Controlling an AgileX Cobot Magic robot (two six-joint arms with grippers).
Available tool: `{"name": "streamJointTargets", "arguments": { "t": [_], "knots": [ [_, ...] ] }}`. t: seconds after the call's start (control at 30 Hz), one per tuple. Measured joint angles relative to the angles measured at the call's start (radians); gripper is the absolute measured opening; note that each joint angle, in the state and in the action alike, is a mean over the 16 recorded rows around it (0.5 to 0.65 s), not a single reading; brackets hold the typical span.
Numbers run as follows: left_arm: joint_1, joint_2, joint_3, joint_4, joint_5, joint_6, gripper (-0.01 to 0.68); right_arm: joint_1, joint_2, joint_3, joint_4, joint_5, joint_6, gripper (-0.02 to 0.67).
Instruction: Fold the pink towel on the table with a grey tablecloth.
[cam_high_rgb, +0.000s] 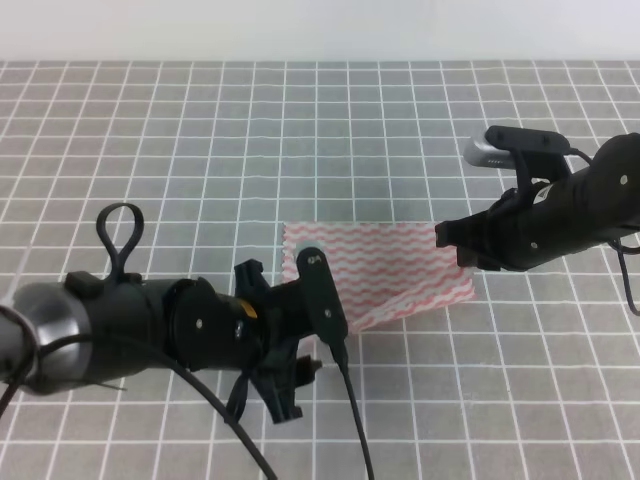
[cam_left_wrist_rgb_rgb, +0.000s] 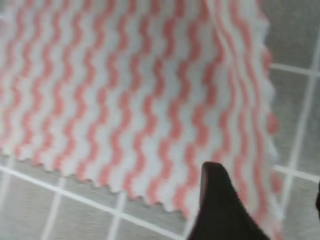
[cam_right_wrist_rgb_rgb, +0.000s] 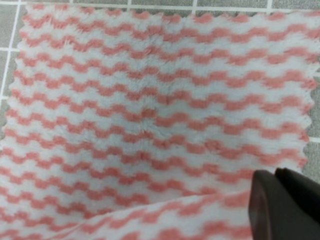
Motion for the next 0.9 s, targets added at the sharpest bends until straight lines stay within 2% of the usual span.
{"name": "streamJointTargets", "arguments": {
  "t": [0.4, 0.53, 0.9],
  "knots": [
    [0.000, 0.004, 0.000, 0.000, -0.048, 0.001, 0.038, 0.000, -0.001, 0.000, 0.000, -0.001, 0.000, -0.016],
    [0.000, 0.003, 0.000, 0.000, -0.059, 0.002, 0.004, 0.000, -0.001, 0.000, 0.000, -0.004, 0.000, -0.016],
    [0.001, 0.034, -0.026, 0.000, -0.091, 0.006, -0.001, 0.000, -0.001, 0.000, -0.002, -0.018, 0.000, -0.016]
  ]
}}
